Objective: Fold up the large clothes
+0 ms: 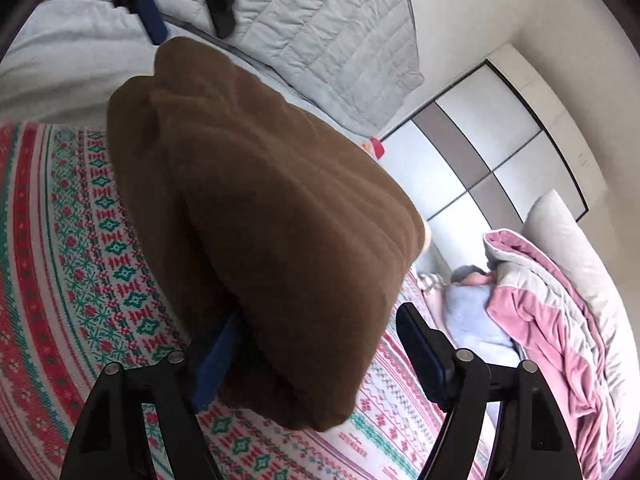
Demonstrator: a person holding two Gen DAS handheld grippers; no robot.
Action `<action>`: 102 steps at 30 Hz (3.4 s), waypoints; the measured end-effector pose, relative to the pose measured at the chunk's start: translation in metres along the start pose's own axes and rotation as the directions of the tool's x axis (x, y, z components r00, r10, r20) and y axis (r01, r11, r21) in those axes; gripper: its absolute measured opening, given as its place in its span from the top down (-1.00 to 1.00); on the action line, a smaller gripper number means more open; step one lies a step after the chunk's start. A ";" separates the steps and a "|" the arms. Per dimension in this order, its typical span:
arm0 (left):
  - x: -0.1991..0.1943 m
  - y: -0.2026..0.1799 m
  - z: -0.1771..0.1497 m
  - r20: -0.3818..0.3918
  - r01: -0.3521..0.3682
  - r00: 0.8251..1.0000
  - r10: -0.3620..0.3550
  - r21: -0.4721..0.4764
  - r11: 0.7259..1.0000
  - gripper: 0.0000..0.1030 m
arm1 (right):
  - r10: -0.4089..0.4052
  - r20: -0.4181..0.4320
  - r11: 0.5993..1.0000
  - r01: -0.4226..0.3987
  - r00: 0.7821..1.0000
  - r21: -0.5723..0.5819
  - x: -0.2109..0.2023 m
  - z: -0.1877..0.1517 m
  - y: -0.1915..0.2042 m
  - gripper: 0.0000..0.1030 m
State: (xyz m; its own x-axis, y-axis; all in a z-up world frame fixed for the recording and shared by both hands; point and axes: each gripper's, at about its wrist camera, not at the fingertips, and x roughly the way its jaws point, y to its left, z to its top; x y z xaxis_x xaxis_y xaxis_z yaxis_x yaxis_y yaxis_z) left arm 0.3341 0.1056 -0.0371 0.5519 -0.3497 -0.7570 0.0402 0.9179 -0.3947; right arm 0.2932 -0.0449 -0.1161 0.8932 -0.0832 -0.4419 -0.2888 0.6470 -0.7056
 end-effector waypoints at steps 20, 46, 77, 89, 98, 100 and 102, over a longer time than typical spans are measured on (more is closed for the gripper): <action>0.028 0.014 0.008 -0.006 -0.135 0.991 0.135 -0.021 0.991 0.58 | 0.021 0.040 0.979 -0.012 0.999 -0.204 -0.009 -0.001 0.042 0.44; 0.044 0.010 -0.008 -0.031 -0.187 0.982 0.189 0.056 0.981 0.42 | 0.536 0.042 0.647 -0.442 0.843 0.622 0.043 -0.018 -0.080 0.72; 0.165 -0.039 0.125 -0.031 -0.248 0.967 0.254 0.135 0.959 -0.44 | 0.635 0.000 0.362 -0.298 0.773 0.883 0.272 0.017 -0.211 0.38; 0.164 -0.005 0.111 0.004 -0.146 0.989 0.146 0.001 0.989 -0.46 | 0.575 -0.138 0.573 -0.277 0.807 0.771 0.291 0.037 -0.161 0.41; 0.080 0.026 0.104 0.005 -0.065 0.998 0.065 -0.094 0.993 -0.46 | 0.509 -0.192 0.635 -0.215 0.839 0.742 0.234 0.049 -0.184 0.07; 0.057 0.037 0.093 0.019 -0.076 0.997 0.079 -0.107 0.991 -0.46 | 0.529 -0.102 0.583 -0.274 0.842 0.765 0.195 0.041 -0.192 -0.02; 0.038 0.048 0.079 0.005 -0.068 0.998 0.069 -0.143 0.987 -0.46 | 0.507 -0.099 0.626 -0.286 0.856 0.725 0.161 0.039 -0.187 -0.11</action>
State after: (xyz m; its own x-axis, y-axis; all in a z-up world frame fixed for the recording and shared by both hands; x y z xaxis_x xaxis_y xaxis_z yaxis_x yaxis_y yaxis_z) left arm 0.4225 0.1510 -0.0440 0.5577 -0.2841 -0.7799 -0.1168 0.9034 -0.4126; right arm 0.5045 -0.1497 -0.0344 0.5845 0.1811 -0.7910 -0.1867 0.9786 0.0862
